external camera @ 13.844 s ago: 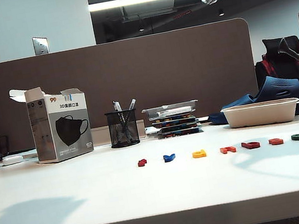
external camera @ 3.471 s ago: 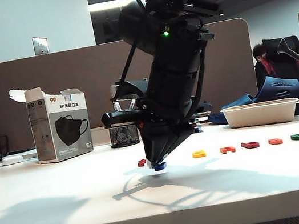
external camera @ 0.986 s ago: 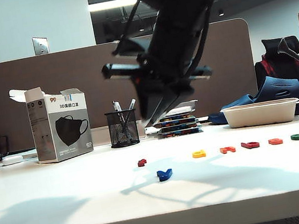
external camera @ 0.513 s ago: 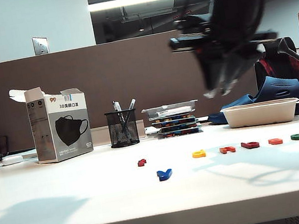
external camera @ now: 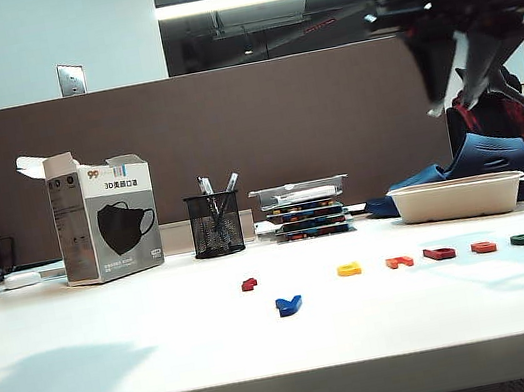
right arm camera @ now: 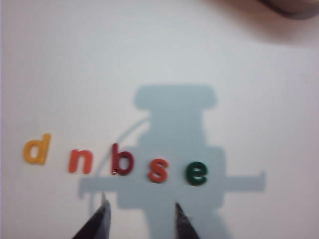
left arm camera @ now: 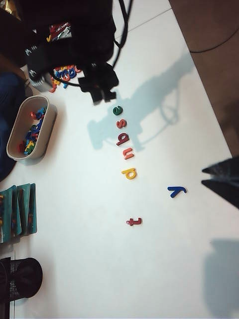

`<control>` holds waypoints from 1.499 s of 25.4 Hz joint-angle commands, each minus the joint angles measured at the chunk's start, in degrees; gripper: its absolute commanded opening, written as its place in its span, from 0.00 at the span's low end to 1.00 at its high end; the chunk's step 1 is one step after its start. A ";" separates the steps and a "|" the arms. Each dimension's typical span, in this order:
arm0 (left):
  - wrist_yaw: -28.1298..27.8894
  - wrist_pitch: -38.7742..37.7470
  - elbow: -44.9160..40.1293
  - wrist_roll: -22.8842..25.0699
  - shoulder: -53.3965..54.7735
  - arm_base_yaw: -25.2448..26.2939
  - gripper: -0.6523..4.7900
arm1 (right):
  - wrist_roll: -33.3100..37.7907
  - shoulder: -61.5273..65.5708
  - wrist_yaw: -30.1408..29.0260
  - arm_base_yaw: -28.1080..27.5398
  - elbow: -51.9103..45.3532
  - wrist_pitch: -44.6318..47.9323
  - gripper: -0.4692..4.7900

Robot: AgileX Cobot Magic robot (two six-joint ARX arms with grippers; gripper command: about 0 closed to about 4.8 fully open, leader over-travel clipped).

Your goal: Select the appropriate letters from the row of letter magnets placed on the table to arrange into the word "yes".

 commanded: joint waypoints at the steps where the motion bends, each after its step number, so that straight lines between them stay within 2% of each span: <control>1: 0.20 0.35 0.15 0.02 -0.13 0.00 0.11 | -0.13 -0.20 -0.20 -2.21 1.68 -2.56 0.42; 5: 0.20 0.39 0.15 0.02 -0.13 0.02 0.11 | -0.66 1.07 -3.65 -5.68 2.27 -4.46 0.44; 9: 0.20 0.37 0.15 0.02 -0.13 0.00 0.11 | -0.94 4.72 -4.68 -7.85 2.47 -5.99 0.46; 21: 0.20 0.33 0.15 0.02 -0.13 0.00 0.11 | -3.63 14.80 -4.70 -8.24 2.47 -4.42 0.48; 38: 0.20 -0.17 0.15 0.02 -0.13 0.00 0.11 | -6.71 19.06 -6.14 -9.99 3.39 -1.84 0.48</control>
